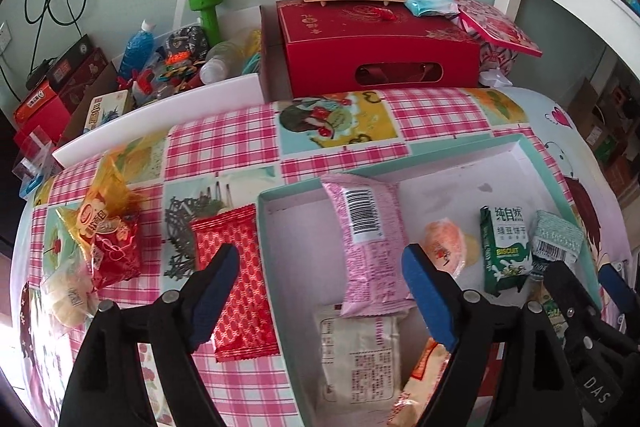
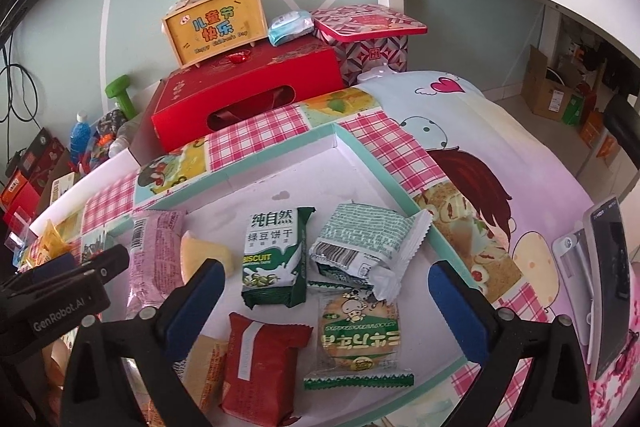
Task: Organize snacks
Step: 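Open the left gripper to drop the cup cake while the right drops the mint-green pack in the tray, then move both grippers back over the snack pile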
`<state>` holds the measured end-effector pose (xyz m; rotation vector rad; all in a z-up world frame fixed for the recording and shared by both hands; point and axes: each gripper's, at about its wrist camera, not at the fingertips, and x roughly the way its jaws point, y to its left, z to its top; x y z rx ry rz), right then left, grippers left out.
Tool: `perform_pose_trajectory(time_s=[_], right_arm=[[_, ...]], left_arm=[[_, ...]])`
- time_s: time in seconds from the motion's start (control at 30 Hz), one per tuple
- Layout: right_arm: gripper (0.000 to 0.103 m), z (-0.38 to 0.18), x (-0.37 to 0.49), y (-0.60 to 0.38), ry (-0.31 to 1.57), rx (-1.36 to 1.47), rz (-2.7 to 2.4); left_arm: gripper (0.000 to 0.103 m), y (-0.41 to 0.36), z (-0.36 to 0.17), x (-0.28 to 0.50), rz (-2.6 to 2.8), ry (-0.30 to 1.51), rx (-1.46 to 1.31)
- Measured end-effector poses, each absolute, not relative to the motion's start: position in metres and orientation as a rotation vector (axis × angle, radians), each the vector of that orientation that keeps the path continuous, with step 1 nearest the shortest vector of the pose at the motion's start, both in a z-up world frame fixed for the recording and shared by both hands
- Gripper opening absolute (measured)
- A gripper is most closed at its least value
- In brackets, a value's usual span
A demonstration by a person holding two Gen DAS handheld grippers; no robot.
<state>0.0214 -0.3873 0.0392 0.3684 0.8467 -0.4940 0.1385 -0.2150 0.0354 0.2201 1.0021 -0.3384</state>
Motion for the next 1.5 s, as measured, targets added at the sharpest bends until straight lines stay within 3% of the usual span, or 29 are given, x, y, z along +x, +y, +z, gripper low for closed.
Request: perform_pose_trajectory(time_s=[0.4, 0.87, 1.5], right_arm=[[0.103, 0.054, 0.034, -0.358, 0.811, 0.330, -0.425], [0.103, 0.063, 0.065, -0.286, 0.786, 0.261, -0.268], [0.103, 0.045, 0.099, -0.167, 0.816, 0.155, 0.013]], left_arm=[[0.084, -0.159, 0.040, 0.141, -0.263, 0.967, 0.182], [0.084, -0.030, 0.047, 0.160, -0.052, 0.939, 0.033], [0.084, 0.066, 0.001, 0.158, 0.054, 0.997, -0.137]])
